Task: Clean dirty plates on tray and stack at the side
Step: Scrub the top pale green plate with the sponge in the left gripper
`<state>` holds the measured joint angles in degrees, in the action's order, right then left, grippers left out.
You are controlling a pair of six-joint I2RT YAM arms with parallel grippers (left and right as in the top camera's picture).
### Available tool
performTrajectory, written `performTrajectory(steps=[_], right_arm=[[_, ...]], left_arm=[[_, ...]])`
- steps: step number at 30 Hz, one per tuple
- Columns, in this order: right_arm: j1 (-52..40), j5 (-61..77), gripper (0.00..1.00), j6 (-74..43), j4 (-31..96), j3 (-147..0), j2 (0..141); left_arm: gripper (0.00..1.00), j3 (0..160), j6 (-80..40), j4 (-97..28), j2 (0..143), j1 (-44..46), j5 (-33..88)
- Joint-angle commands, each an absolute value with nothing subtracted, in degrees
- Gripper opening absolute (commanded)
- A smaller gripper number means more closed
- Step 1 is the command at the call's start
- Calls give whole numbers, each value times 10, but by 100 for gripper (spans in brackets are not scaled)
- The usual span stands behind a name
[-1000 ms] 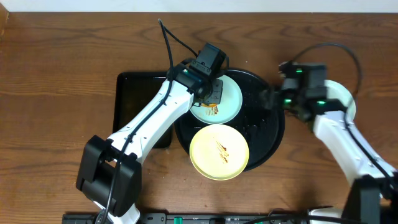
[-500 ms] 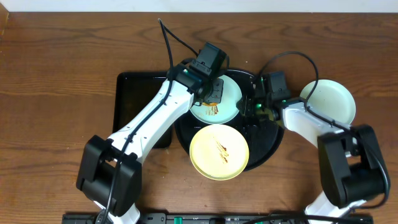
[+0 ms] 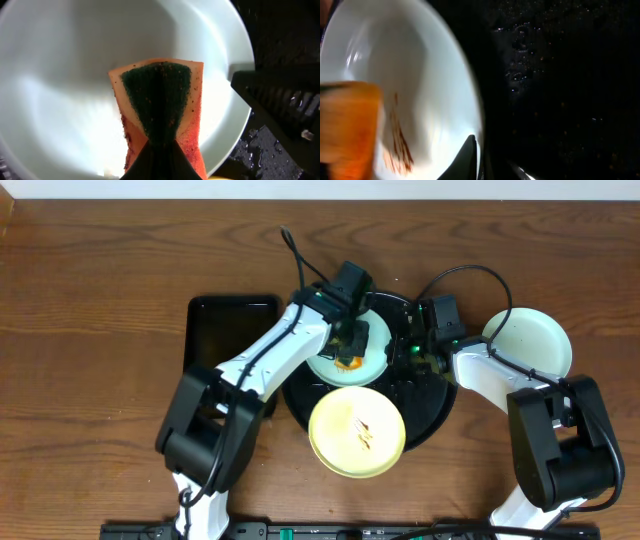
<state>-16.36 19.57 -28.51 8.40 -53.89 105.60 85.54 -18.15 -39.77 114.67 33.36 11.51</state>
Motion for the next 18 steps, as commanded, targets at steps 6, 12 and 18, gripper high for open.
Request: performTrajectory(steps=[6, 12, 18], right_arm=[[-171, 193, 1, -287, 86, -544, 1066], [-169, 193, 1, -302, 86, -544, 1066], [-168, 189, 1, -302, 88, -544, 1066]], left_arm=[[8, 853, -176, -380, 1159, 362, 128], [8, 851, -176, -377, 1159, 366, 124], [8, 832, -177, -376, 1159, 366, 124]])
